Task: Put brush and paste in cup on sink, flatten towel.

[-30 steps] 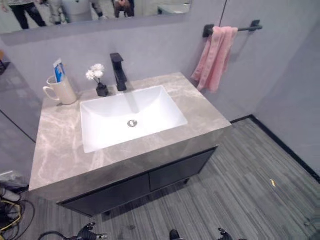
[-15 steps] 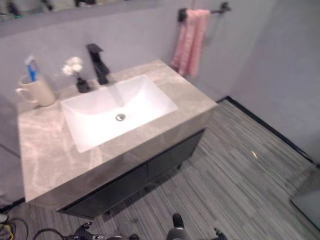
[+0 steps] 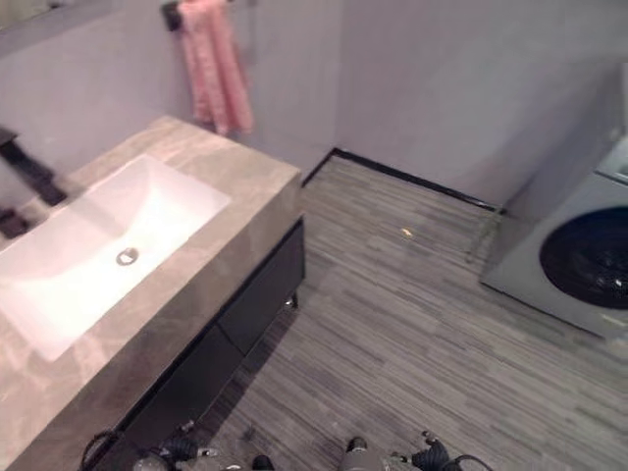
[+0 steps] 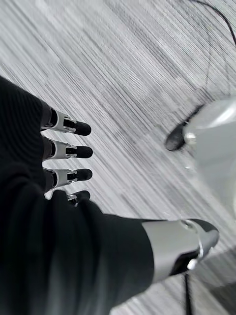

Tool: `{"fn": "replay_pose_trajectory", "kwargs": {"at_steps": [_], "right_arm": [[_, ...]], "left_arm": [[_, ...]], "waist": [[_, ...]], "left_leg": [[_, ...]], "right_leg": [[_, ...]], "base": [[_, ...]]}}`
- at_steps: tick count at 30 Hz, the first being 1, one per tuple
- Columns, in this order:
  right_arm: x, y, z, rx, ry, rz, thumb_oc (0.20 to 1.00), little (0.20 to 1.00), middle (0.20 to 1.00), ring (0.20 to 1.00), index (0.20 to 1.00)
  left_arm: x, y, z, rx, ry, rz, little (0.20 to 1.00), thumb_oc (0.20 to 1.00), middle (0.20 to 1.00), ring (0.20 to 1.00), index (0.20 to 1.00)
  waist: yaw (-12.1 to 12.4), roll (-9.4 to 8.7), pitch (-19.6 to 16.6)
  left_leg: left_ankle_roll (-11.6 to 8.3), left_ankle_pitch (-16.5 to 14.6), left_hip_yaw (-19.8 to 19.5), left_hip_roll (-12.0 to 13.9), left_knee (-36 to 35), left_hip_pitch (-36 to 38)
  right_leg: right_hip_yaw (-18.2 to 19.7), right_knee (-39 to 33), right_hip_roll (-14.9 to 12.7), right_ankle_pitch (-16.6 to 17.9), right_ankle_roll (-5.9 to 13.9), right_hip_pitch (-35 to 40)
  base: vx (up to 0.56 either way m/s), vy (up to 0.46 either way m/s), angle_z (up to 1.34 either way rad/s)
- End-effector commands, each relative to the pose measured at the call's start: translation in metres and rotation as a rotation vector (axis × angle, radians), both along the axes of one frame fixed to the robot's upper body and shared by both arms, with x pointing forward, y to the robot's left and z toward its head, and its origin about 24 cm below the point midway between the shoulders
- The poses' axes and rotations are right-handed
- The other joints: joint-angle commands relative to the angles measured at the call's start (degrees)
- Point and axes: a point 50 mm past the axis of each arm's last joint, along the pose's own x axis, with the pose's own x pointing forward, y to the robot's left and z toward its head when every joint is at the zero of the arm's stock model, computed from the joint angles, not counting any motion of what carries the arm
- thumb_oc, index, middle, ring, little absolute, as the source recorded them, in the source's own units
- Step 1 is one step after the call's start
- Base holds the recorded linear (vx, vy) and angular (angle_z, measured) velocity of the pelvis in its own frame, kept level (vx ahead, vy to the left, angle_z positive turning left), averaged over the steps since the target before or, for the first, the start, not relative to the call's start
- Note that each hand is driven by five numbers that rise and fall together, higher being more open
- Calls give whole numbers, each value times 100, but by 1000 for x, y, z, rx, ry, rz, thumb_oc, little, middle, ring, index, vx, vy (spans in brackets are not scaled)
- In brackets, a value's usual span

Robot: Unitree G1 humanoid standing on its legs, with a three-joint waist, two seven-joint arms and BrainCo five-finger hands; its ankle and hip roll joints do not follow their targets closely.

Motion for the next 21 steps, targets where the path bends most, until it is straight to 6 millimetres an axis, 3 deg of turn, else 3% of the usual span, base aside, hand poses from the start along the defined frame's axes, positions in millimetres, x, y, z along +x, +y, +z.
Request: {"fn": "replay_pose_trajectory", "kwargs": {"at_steps": [1,7,10,12,15,17,21], "right_arm": [[3,-4,2,-23,-7,23,1000,1000,1000,1000,1000],[-4,-8,2,-36,21,17,1000,1000,1000,1000,1000],[-18,-11,-1,-45,70,0,1000,1000,1000,1000,1000],[-21,-16,0,-57,87,-8,1000,1000,1000,1000,1000],[-23,-23,1,-74,106,-26,1000,1000,1000,1000,1000],[-26,-25,2,-78,104,-56,1000,1000,1000,1000,1000],[-18,-24,3,-68,85,-30,1000,1000,1000,1000,1000]], "left_arm": [[2,9,2,49,7,-27,1000,1000,1000,1000,1000],[9,-2,2,33,-17,-44,1000,1000,1000,1000,1000],[17,-6,5,37,-31,-96,1000,1000,1000,1000,1000],[16,-3,4,45,-22,-87,1000,1000,1000,1000,1000],[14,-2,3,30,-13,-62,1000,1000,1000,1000,1000],[11,-3,2,22,3,-71,1000,1000,1000,1000,1000],[4,0,-1,19,36,-59,1000,1000,1000,1000,1000]], "waist": [[49,-82,-117],[-14,-97,-148],[-69,-149,-114],[34,-200,-28],[284,-361,5],[313,-403,-24],[349,-362,-7]], "left_leg": [[443,-575,-157,-481,146,-124],[263,-443,-40,-295,194,-135],[122,-413,-318,-146,608,-298],[-37,-277,-1055,-154,1061,-497],[-72,-135,-2530,-499,803,-729],[-78,-14,-2926,-630,628,-948],[-36,21,-2961,-695,500,-932]], "right_leg": [[-94,618,-388,-364,428,216],[297,94,-1,-574,248,345],[663,-131,247,-666,97,416],[898,-186,388,-718,-22,472],[1189,-326,477,-641,-109,475],[1156,-389,477,-588,-107,508],[1292,-342,499,-615,-72,524]], "base": [[-9,-238,-115],[-3,-267,-69],[26,-277,-40],[36,-208,-50],[-11,-138,-90],[34,-35,-61],[59,102,0]]}}
